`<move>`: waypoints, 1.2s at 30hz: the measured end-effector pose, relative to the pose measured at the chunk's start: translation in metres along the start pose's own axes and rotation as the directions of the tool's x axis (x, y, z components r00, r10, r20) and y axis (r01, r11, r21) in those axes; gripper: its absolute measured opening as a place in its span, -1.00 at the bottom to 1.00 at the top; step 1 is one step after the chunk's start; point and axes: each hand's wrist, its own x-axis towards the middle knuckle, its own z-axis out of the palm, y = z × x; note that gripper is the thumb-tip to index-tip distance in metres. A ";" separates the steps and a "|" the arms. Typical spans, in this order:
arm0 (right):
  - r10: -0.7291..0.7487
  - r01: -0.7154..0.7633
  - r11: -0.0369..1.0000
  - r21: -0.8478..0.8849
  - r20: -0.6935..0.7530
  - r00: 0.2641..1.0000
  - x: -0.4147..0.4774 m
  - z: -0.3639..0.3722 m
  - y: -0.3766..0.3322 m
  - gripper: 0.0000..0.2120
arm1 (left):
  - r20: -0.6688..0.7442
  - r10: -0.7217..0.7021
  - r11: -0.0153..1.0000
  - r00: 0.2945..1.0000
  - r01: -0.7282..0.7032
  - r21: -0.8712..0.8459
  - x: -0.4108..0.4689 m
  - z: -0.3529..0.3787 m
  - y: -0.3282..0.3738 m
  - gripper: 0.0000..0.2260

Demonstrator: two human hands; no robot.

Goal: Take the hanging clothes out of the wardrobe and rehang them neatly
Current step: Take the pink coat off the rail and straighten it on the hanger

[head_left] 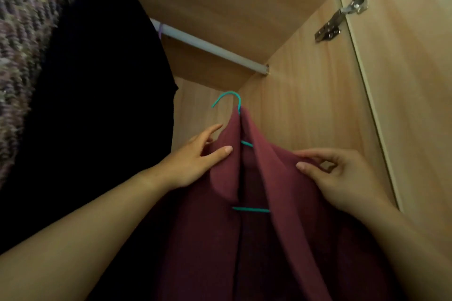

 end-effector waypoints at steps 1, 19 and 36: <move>0.004 -0.004 0.999 0.046 -0.001 1.000 -0.009 -0.001 0.002 -0.75 | 0.027 0.005 0.996 1.000 -0.007 0.086 -0.011 0.005 -0.006 -0.36; 0.058 -0.041 0.987 -0.158 0.108 0.992 -0.156 0.008 -0.027 -0.64 | -0.191 -0.235 0.969 0.953 0.244 0.028 -0.177 0.074 0.045 -0.72; 0.138 -0.149 0.984 0.099 0.111 0.984 -0.265 -0.094 -0.099 -0.78 | -0.309 -0.290 0.897 0.906 0.370 0.244 -0.312 0.048 0.227 -0.70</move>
